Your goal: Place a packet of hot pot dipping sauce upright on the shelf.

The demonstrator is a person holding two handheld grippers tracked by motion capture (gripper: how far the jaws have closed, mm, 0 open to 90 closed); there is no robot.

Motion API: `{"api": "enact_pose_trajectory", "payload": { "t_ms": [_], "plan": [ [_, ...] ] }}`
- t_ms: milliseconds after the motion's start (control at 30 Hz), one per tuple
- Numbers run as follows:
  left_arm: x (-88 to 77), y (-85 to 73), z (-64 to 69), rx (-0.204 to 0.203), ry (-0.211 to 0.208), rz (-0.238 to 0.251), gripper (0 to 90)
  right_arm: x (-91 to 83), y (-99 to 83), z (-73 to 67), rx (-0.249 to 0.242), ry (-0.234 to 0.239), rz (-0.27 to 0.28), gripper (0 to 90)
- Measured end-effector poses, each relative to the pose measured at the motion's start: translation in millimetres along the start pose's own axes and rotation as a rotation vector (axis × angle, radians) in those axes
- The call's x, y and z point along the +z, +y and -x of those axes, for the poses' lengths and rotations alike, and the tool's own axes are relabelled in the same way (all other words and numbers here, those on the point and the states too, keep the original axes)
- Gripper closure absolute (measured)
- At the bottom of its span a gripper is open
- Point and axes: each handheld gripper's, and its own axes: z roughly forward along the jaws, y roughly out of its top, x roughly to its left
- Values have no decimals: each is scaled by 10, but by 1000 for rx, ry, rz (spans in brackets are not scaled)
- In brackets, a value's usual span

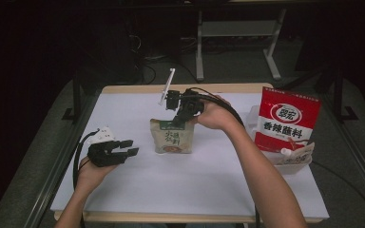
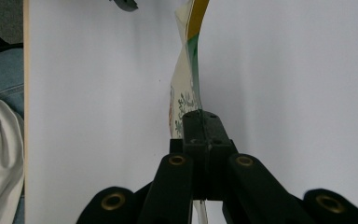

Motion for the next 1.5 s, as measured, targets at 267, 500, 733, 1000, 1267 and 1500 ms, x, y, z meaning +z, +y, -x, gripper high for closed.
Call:
{"api": "enact_pose_trajectory", "payload": {
  "t_ms": [267,500,733,1000,1267,1500],
  "plan": [
    [-20,-68,45,-16,18,-24,461,-143,-153,60,25,-1,-4,900],
    [-28,-128,41,-23,36,-45,360,-282,-281,113,62,-14,0,900],
    [-57,-226,78,-29,51,-35,314,-415,-366,151,81,-24,-6,900],
    [-75,-292,109,-26,60,-35,302,-511,-453,167,105,-26,-5,900],
    [-55,-307,133,-26,58,-34,289,-563,-504,198,108,-17,-16,900],
    [-60,-336,116,-33,60,-37,283,-707,-609,293,129,-5,-36,900]
  ]
}}
